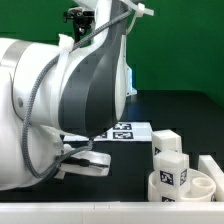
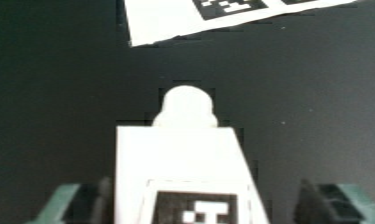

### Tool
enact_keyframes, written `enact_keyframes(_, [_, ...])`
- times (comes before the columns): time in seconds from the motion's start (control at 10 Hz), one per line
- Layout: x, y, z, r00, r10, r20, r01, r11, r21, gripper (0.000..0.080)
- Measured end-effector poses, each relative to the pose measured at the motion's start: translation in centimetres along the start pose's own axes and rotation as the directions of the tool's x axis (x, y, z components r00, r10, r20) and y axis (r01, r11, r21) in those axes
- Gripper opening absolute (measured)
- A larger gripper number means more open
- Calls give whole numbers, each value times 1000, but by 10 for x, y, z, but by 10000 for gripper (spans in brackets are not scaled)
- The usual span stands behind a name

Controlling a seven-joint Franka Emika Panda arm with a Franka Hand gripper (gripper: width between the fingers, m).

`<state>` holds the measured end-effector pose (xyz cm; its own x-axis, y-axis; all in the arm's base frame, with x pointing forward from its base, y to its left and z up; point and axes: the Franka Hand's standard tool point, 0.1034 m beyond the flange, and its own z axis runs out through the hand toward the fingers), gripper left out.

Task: Assemble stool

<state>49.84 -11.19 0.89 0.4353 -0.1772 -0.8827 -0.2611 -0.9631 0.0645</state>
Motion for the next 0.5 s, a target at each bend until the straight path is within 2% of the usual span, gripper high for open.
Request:
enact_keyframes(0.1, [0, 0, 1, 1000, 1, 2, -1, 1000, 0, 348])
enact_keyframes(0.2, [0, 0, 0, 1000, 0, -4, 0, 1000, 0, 348])
enact_keyframes(0.3, [-6, -4, -10, 1000, -2, -22, 2, 1000, -3, 317])
enact_keyframes(0.4, [-28, -16, -33, 998, -21, -51, 21, 1000, -8, 317])
enact_keyframes(0.5, [-48, -27, -54, 994, -42, -98, 39, 999, -28, 317])
